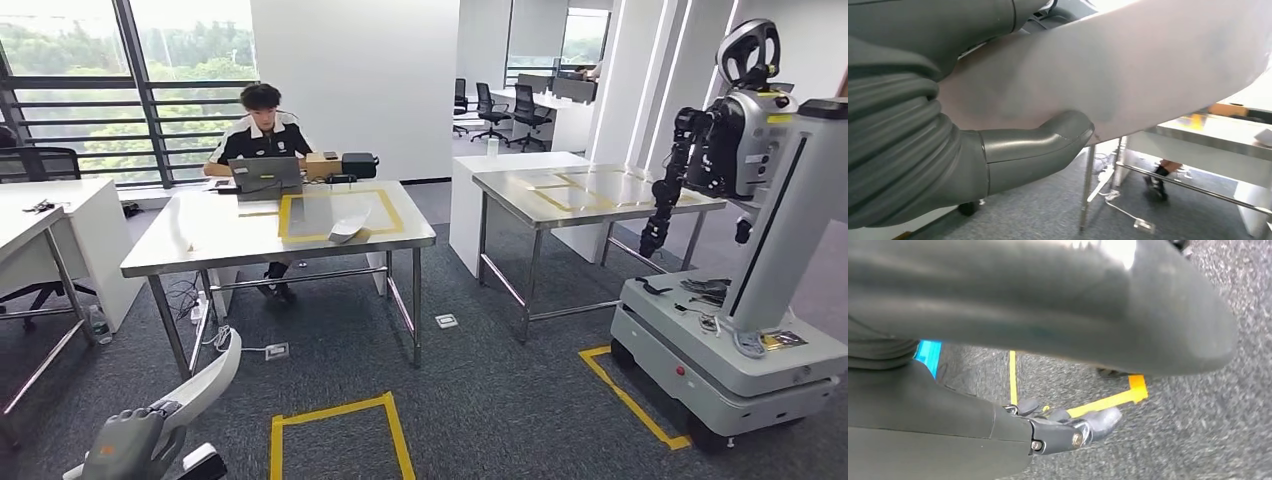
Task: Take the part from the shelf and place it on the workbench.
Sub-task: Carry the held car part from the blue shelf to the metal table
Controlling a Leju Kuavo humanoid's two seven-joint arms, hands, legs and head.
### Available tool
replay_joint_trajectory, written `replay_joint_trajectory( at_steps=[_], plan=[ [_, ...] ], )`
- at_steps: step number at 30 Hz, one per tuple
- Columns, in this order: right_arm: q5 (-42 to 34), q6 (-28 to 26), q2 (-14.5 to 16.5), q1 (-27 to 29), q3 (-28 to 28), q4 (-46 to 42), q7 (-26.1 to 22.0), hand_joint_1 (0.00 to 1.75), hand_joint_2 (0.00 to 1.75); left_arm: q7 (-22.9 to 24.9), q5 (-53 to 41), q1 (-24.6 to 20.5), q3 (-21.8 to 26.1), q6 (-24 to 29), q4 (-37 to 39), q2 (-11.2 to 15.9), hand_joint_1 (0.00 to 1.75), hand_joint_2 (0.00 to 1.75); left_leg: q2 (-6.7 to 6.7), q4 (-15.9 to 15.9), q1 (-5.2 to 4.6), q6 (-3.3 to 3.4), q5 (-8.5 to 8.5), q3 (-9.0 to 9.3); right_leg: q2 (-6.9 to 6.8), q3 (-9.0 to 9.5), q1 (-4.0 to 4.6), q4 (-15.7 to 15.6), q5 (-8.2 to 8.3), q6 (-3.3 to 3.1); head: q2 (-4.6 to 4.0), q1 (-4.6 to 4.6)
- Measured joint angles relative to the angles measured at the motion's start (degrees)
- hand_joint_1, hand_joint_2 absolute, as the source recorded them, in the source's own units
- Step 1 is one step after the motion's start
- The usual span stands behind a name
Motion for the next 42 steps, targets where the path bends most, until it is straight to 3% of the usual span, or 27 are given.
replay_joint_trajectory(
  at_steps=[2,3,4,6,8,10,14,16,18,20,22,25,26,27,28,29,31,33,35,37,38,39,41,42],
  plan=[
    [-0.05,0.25,-0.01,0.22,-0.03,0.01,0.06,0.00,0.00,-0.14,0.24,0.13,0.00,-0.32,0.05,-0.11,1.75,1.75,-0.76,0.02,-0.10,0.25,-0.07,-0.01,1.06,-3.48,-0.02,6.12,-1.94,-0.01,0.00,0.02],
    [-0.05,0.24,-0.01,0.34,-0.06,0.01,0.10,0.00,0.00,-0.27,0.50,0.20,0.00,-0.69,0.09,-0.15,1.75,1.75,-1.18,0.03,-0.14,0.29,-0.09,0.01,1.23,-4.19,0.00,6.91,-1.49,-0.11,0.00,0.03],
    [-0.05,0.24,-0.01,0.41,-0.08,0.01,0.13,0.00,0.00,-0.46,0.83,0.24,0.00,-1.24,0.13,-0.15,1.75,1.75,-1.59,0.06,-0.15,0.28,-0.09,0.03,1.30,-3.87,0.02,5.56,-0.03,-0.27,0.00,0.03],
    [-0.01,0.24,-0.03,0.35,-0.11,-0.01,0.15,0.00,0.00,-1.00,1.55,0.21,0.00,-2.49,0.19,-0.10,1.75,1.75,-2.16,0.13,-0.16,0.13,-0.06,0.06,1.51,-1.05,0.06,-1.43,3.89,-0.78,0.00,0.03],
    [0.09,0.24,-0.07,0.16,-0.13,-0.01,0.15,0.00,0.00,-1.71,2.22,0.06,0.00,-3.65,0.19,0.14,1.75,1.75,-2.46,0.25,-0.31,-0.38,-0.03,-0.02,1.76,1.19,0.20,-6.86,5.88,-1.19,0.00,0.02],
    [0.24,0.24,-0.07,0.07,-0.14,-0.01,0.15,0.00,0.00,-2.44,2.81,-0.14,0.00,-4.64,0.21,0.47,1.75,1.75,-2.54,0.32,-0.47,-0.57,-0.17,-0.06,1.83,1.57,0.31,-8.00,6.10,-1.23,0.00,0.01],
    [0.46,0.20,0.01,0.05,-0.16,-0.01,0.11,0.00,0.00,-3.39,3.34,-0.79,0.00,-5.43,0.29,1.07,1.75,1.75,-2.39,-0.78,-0.62,0.10,0.05,0.48,1.87,2.33,0.13,-9.07,6.56,-0.96,0.00,0.01],
    [0.47,0.16,-0.03,0.03,-0.20,-0.03,0.01,0.00,0.00,-3.50,3.46,-1.18,-0.01,-5.45,0.20,1.34,1.75,1.75,-2.27,-3.98,-0.23,0.56,1.21,2.47,1.92,3.06,0.17,-9.81,6.83,-0.79,0.00,-0.01],
    [0.48,0.17,-0.11,0.03,-0.26,-0.04,-0.11,0.00,0.00,-3.52,3.57,-1.80,-0.01,-5.47,0.20,1.38,1.75,1.75,-2.07,-6.96,0.40,0.52,2.59,4.47,2.00,1.74,0.15,-6.83,5.09,-0.49,0.01,0.01],
    [0.48,0.27,-0.08,0.04,-0.30,-0.04,-0.13,0.00,0.00,-3.52,3.61,-2.17,-0.01,-5.51,0.34,1.36,1.75,1.75,-1.95,-7.57,0.66,0.01,2.93,4.79,2.02,-1.74,-0.52,-0.38,2.07,0.32,0.01,0.04],
    [0.48,0.32,-0.08,0.12,-0.36,-0.04,-0.06,0.00,0.00,-3.53,3.61,-2.06,-0.01,-5.56,0.54,1.28,1.75,1.75,-2.00,-7.21,1.20,-0.86,2.63,4.60,2.00,-3.59,-1.60,2.58,1.73,1.44,0.01,0.05],
    [0.49,0.28,-0.02,0.12,-0.43,-0.02,-0.01,0.00,0.00,-3.53,3.61,-2.04,-0.02,-5.61,0.77,1.15,1.75,1.75,-2.15,-4.55,2.65,-3.27,1.19,3.51,2.09,-0.37,-3.41,-4.51,5.88,3.82,0.01,0.13],
    [0.49,0.26,0.21,0.09,-0.43,0.01,-0.03,0.00,0.00,-3.49,3.61,-2.11,-0.03,-5.68,0.75,1.29,1.75,1.75,-2.17,-2.99,3.02,-4.19,0.26,2.78,2.24,0.48,-3.71,-6.32,6.40,4.00,0.01,0.20],
    [0.51,0.15,0.33,0.09,-0.44,0.01,-0.03,0.00,0.00,-3.50,3.61,-2.19,-0.04,-5.76,0.70,1.37,1.75,1.75,-2.16,-1.69,3.18,-5.00,-0.61,2.17,2.39,0.76,-3.79,-6.76,6.22,3.55,0.01,0.15],
    [0.54,-0.05,0.45,0.10,-0.46,0.01,-0.03,0.00,0.00,-3.52,3.62,-2.27,-0.06,-5.87,0.65,1.38,1.75,1.75,-2.19,-0.91,3.16,-5.58,-1.39,1.81,2.53,0.44,-3.57,-5.91,5.40,2.66,0.01,0.09],
    [0.57,-0.21,0.51,0.12,-0.49,-0.01,-0.04,0.00,0.00,-3.51,3.64,-2.35,-0.09,-5.99,0.63,1.36,1.75,1.75,-2.23,-0.42,3.27,-5.96,-1.96,1.70,2.54,0.41,-3.49,-5.55,4.95,1.53,0.01,-0.01],
    [0.61,-0.47,0.37,0.10,-0.52,-0.05,-0.10,0.00,0.00,-3.48,3.67,-2.46,-0.13,-6.12,0.69,1.18,1.75,1.75,-2.05,0.27,3.34,-6.29,-2.71,1.82,2.48,0.59,-3.29,-4.94,4.31,0.20,0.01,-0.30],
    [0.62,-0.45,0.34,0.07,-0.54,-0.08,-0.21,0.00,0.00,-3.41,3.68,-2.53,-0.16,-6.20,0.74,1.11,1.75,1.75,-1.43,4.49,3.17,-5.83,-4.52,-0.15,2.45,1.16,-2.90,-5.01,4.08,-0.56,0.02,-0.51],
    [0.62,-0.44,0.34,0.09,-0.57,-0.08,-0.26,0.00,0.00,-3.31,3.69,-2.60,-0.21,-6.21,0.80,0.96,1.75,1.75,-1.06,12.36,2.40,-4.79,-7.02,-4.75,2.38,1.89,-2.25,-5.32,3.72,-1.12,0.01,-0.60],
    [0.62,-0.44,0.34,0.11,-0.62,-0.08,-0.26,0.00,0.00,-3.16,3.70,-2.59,-0.23,-6.22,0.95,0.89,1.75,1.75,-1.08,16.98,1.33,-3.57,-6.92,-8.37,2.29,2.72,-1.62,-5.52,3.13,-1.64,0.01,-0.63],
    [0.63,-0.44,0.34,0.11,-0.66,-0.08,-0.26,0.00,0.00,-3.10,3.70,-2.57,-0.23,-6.23,0.99,0.89,1.75,1.75,-1.10,16.21,0.74,-2.85,-5.29,-8.69,2.26,3.22,-1.38,-5.58,2.75,-1.82,0.01,-0.62],
    [0.63,-0.44,0.38,0.12,-0.69,-0.08,-0.26,0.00,0.00,-3.07,3.70,-2.60,-0.24,-6.23,1.02,0.89,1.75,1.75,-1.11,13.46,0.09,-2.06,-2.86,-8.01,2.25,3.81,-1.24,-5.65,2.35,-1.90,0.01,-0.61],
    [0.64,-0.44,0.54,0.16,-0.78,-0.06,-0.27,0.00,0.00,-3.06,3.72,-2.84,-0.24,-6.23,1.00,0.92,1.75,1.75,-1.02,5.91,-1.24,-0.49,1.46,-5.28,2.26,4.84,-1.06,-6.16,1.57,-1.77,0.00,-0.63],
    [0.64,-0.44,0.63,0.18,-0.83,-0.04,-0.27,0.00,0.00,-3.06,3.74,-3.00,-0.24,-6.24,1.00,0.93,1.75,1.75,-0.98,3.05,-1.69,0.00,2.30,-4.00,2.29,5.29,-0.97,-6.65,1.30,-1.58,0.01,-0.64]
  ],
)
